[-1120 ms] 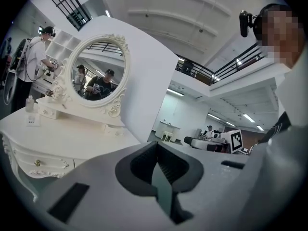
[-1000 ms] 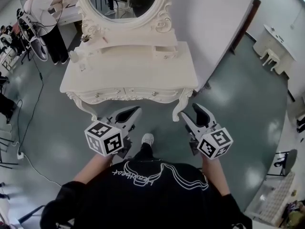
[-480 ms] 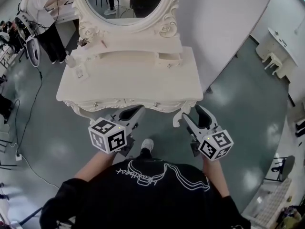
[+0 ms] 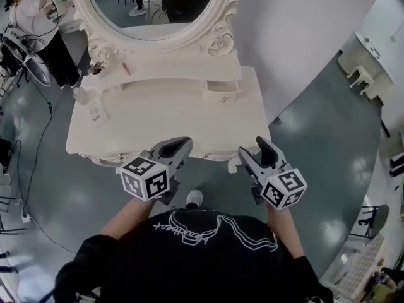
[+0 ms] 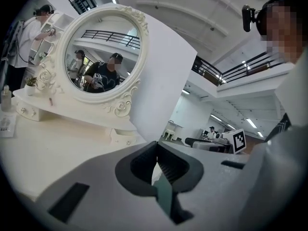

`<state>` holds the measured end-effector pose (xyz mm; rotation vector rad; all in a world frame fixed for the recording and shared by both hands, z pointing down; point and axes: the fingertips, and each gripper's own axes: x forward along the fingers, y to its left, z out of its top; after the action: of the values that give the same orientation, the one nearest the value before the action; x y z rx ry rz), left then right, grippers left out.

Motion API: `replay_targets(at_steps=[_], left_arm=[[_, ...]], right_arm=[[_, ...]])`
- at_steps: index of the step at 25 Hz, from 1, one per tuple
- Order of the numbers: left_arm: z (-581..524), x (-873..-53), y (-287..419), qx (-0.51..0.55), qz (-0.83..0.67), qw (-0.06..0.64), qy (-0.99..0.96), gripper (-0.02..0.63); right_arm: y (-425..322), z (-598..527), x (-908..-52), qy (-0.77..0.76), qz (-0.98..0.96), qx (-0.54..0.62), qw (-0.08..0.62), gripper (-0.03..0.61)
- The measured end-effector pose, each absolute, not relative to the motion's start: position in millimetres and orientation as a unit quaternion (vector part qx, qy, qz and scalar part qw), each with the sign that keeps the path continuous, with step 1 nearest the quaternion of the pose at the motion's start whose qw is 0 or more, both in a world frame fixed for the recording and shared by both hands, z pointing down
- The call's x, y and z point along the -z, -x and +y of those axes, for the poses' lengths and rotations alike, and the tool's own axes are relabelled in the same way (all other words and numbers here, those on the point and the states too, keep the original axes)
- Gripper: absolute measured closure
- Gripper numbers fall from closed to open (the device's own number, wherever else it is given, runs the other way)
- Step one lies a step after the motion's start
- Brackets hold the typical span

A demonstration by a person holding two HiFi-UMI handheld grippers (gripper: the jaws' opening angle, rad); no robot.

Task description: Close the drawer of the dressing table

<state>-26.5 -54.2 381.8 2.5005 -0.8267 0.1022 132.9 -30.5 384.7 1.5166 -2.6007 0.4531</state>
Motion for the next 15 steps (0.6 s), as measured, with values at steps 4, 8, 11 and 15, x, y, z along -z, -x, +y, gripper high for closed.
replay_targets(at_steps=[4, 8, 11, 15], left_arm=[[-85, -390, 28, -0.042, -0.308, 0.258, -0.915, 0.610], [-109, -404, 32, -0.048, -0.313, 0.268, -0.910, 0.609], [-128, -416, 37, -0.055, -0.317, 0.272, -0.907, 0.611], [-149, -428, 43, -0.061, -0.322, 0.274, -0.904, 0.609]], right_arm=[[-131, -59, -392, -0.500, -0.850, -0.156, 0.059, 0.302], [-134, -83, -409, -0.506, -0.842, -0.168, 0.077, 0.302], [-133, -100, -419, -0.510, -0.838, -0.174, 0.085, 0.301], [-131, -118, -431, -0.518, -0.832, -0.180, 0.089, 0.302]])
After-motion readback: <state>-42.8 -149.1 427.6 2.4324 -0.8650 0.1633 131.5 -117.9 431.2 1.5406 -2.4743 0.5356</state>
